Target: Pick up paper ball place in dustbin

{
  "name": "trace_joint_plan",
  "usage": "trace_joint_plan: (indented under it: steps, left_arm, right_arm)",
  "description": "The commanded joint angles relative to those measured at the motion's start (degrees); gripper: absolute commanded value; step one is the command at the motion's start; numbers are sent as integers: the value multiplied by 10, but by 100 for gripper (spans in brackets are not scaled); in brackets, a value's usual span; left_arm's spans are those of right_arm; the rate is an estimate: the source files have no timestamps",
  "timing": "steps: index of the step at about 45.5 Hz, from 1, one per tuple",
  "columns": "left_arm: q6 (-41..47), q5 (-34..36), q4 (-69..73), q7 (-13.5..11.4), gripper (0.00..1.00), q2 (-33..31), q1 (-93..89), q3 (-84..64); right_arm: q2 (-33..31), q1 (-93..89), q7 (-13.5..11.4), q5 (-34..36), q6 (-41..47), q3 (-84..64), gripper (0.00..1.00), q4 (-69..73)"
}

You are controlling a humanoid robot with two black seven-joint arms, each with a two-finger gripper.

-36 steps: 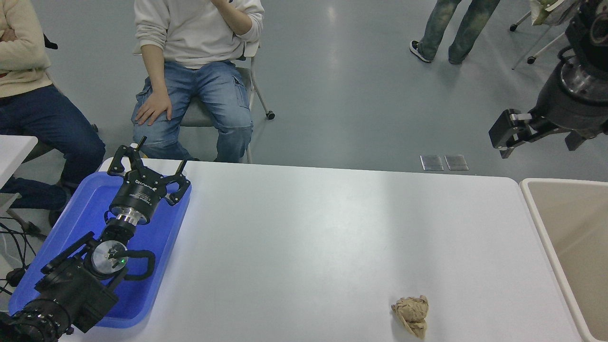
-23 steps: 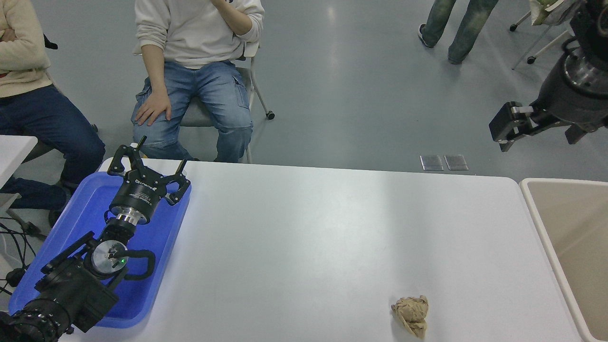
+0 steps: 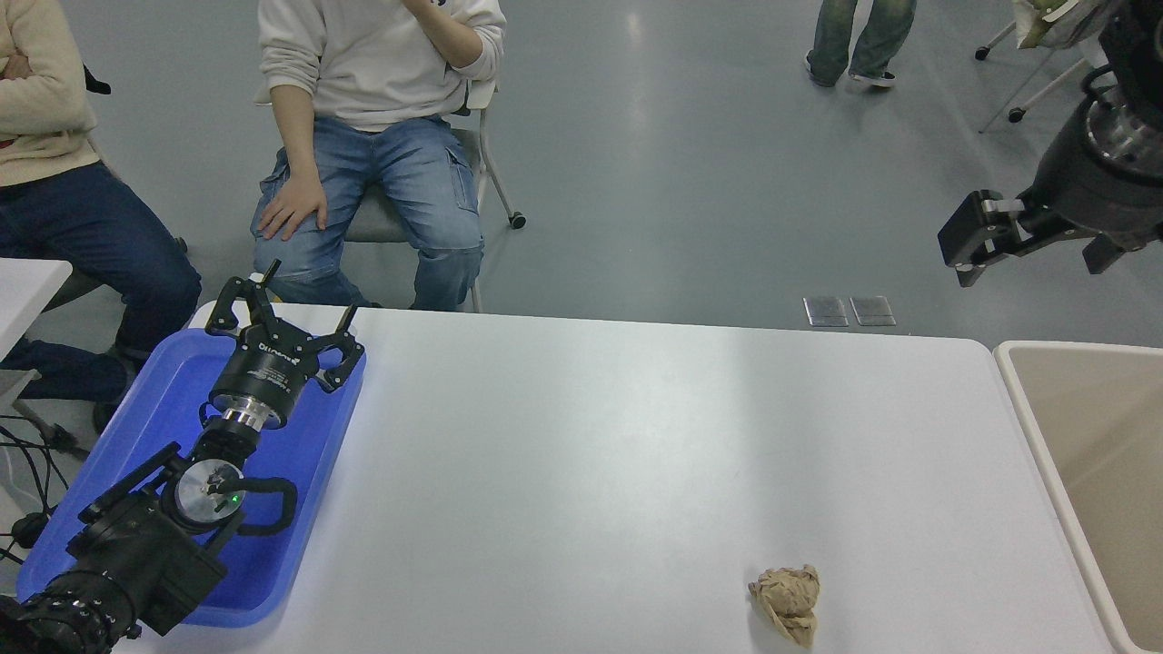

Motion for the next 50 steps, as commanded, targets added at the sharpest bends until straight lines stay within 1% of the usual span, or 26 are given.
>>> trace_joint_plan:
  steps: [1, 16, 22, 37, 45, 50]
  left_arm:
    - [0, -1, 0, 0, 100, 0, 0, 1]
    - [0, -1, 0, 0, 100, 0, 0, 1]
    - [0, 0, 0, 0, 100, 0, 1, 0]
    - [1, 0, 0, 0, 100, 0, 1, 0]
    - [1, 0, 0, 0, 100, 0, 1, 1]
    - [0, 0, 0, 0, 100, 0, 1, 0]
  right_arm:
    - [-1, -5, 0, 0, 0, 0, 100, 0]
    - [-2, -23, 0, 0, 0, 0, 100, 0]
    - [-7, -38, 3, 21, 0, 17, 100, 0]
    - [-7, -90, 3, 25, 0, 24, 100, 0]
    - [-8, -134, 4, 31, 0, 45, 100, 3]
    - [-8, -187, 2, 21, 0, 85, 100, 1]
